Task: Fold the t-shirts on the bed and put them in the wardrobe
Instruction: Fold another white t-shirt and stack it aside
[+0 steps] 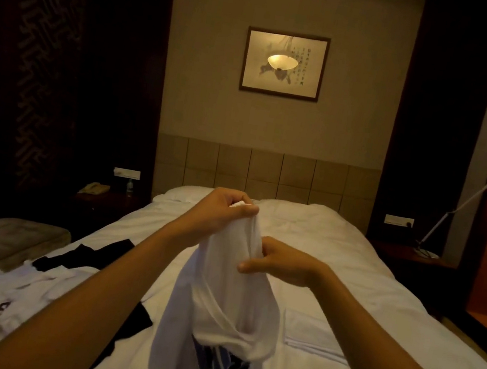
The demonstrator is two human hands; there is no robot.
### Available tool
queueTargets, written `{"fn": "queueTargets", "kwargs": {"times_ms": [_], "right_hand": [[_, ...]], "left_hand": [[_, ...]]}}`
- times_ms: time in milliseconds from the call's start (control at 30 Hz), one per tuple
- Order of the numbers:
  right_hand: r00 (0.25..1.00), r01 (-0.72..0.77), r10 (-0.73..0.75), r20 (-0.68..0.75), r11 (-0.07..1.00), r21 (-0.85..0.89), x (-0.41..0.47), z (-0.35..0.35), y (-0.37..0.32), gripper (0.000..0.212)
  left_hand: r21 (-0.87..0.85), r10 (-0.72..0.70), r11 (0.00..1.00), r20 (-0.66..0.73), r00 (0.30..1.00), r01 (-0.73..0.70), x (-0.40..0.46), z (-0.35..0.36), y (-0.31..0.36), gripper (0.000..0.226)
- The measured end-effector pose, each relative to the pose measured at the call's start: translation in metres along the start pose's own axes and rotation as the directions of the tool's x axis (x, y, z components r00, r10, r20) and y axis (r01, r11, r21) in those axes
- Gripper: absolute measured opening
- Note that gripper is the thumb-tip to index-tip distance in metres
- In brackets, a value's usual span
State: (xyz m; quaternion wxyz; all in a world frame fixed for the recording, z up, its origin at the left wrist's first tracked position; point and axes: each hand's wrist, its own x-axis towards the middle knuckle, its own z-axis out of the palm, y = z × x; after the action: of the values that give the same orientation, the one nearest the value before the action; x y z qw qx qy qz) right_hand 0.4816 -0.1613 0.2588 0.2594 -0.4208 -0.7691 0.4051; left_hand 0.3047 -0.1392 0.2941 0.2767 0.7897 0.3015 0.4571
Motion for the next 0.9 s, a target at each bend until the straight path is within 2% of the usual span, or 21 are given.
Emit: {"fn": "queueTargets", "kwargs": {"times_ms": [67,200,300,433,500,567,600,667,733,833,900], "right_hand": [[0.998,-0.016,0.016,-0.059,1.000,-0.006,-0.002,-0.001,0.003,0.042],[0.969,0.078,-0.062,-0.241,0.995,0.058,-0.016,-0.021,-0.002,0.034],[0.926,0.100,-0.051,-0.374,0.989,0.113,-0.015,-0.030,-0.010,0.032],[0.832,0.124,0.026,-0.554,0.965,0.232,-0.010,-0.038,-0.019,0.032],[0.808,0.156,0.068,-0.586,0.933,0.323,-0.009,-0.044,-0.022,0.031],[0.783,0.168,0.100,-0.614,0.916,0.364,-0.007,-0.051,-0.021,0.032],[0.762,0.162,0.107,-0.639,0.923,0.349,-0.007,-0.053,-0.021,0.029],[0.686,0.122,0.070,-0.725,0.970,0.209,-0.006,-0.060,-0.013,0.028],[0.621,-0.001,-0.017,-0.784,1.000,-0.022,-0.005,-0.069,-0.001,0.031],[0.634,-0.215,-0.032,-0.773,0.953,-0.215,-0.004,-0.075,0.014,0.047],[0.688,-0.252,-0.014,-0.726,0.933,-0.256,-0.007,-0.076,0.019,0.044]], "left_hand": [[0.009,-0.008,1.000,-0.018,1.000,0.008,-0.001,-0.005,-0.005,0.013],[0.018,-0.103,0.995,0.042,0.994,0.102,-0.017,-0.015,-0.024,0.017],[-0.096,-0.221,0.968,0.126,0.967,0.233,-0.034,-0.003,-0.042,0.018],[-0.199,-0.350,0.908,0.126,0.928,0.369,-0.049,0.016,-0.072,0.023],[-0.254,-0.420,0.863,0.123,0.899,0.438,-0.057,0.027,-0.082,0.022],[-0.404,-0.468,0.789,0.092,0.879,0.462,-0.063,0.035,-0.086,0.026],[-0.498,-0.485,0.744,0.059,0.873,0.446,-0.064,0.036,-0.086,0.026],[-0.622,-0.500,0.689,-0.037,0.865,0.372,-0.060,0.028,-0.085,0.024],[-0.647,-0.486,0.707,-0.149,0.861,0.286,-0.052,0.012,-0.081,0.022],[-0.564,-0.447,0.789,-0.258,0.857,0.242,-0.038,-0.014,-0.071,0.020],[-0.485,-0.422,0.837,-0.280,0.862,0.253,-0.030,-0.029,-0.068,0.021]]}}
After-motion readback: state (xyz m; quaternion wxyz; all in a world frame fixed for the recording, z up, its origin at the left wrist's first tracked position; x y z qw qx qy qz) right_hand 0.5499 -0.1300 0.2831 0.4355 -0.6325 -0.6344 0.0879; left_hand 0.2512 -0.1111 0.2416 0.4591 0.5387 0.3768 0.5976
